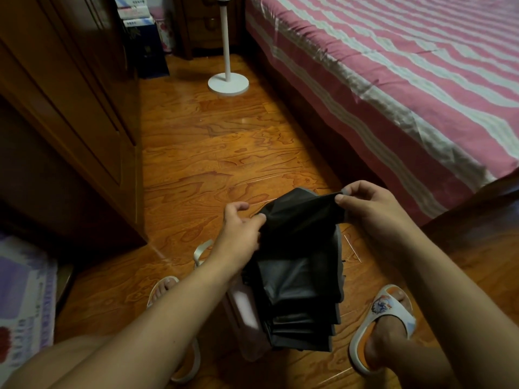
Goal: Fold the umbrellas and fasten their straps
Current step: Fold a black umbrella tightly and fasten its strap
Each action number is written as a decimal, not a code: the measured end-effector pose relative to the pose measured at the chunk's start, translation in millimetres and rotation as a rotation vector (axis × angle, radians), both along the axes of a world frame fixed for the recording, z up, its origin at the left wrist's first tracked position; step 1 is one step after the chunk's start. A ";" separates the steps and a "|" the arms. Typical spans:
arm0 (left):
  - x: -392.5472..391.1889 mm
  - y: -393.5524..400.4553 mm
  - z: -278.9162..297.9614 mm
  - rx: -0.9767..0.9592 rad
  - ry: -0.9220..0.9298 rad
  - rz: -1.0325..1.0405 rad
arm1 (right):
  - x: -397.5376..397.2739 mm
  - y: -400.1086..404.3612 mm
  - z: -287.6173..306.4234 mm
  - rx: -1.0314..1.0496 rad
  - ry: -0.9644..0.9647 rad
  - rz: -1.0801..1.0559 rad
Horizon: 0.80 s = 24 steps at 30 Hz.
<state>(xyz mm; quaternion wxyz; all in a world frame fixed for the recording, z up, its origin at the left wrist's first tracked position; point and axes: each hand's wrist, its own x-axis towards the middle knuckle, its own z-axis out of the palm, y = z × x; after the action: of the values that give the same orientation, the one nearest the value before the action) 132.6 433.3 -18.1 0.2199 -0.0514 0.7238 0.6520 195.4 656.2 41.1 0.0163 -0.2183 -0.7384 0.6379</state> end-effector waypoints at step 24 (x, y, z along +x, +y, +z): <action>-14.5 -1.8 18.2 0.074 0.178 -0.043 | 3.6 9.7 -5.3 0.065 0.025 -0.001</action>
<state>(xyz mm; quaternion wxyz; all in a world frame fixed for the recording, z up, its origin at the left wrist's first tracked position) 118.1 431.5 0.0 0.1701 0.0305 0.7169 0.6755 199.0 665.9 35.9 0.0329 -0.2099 -0.7583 0.6164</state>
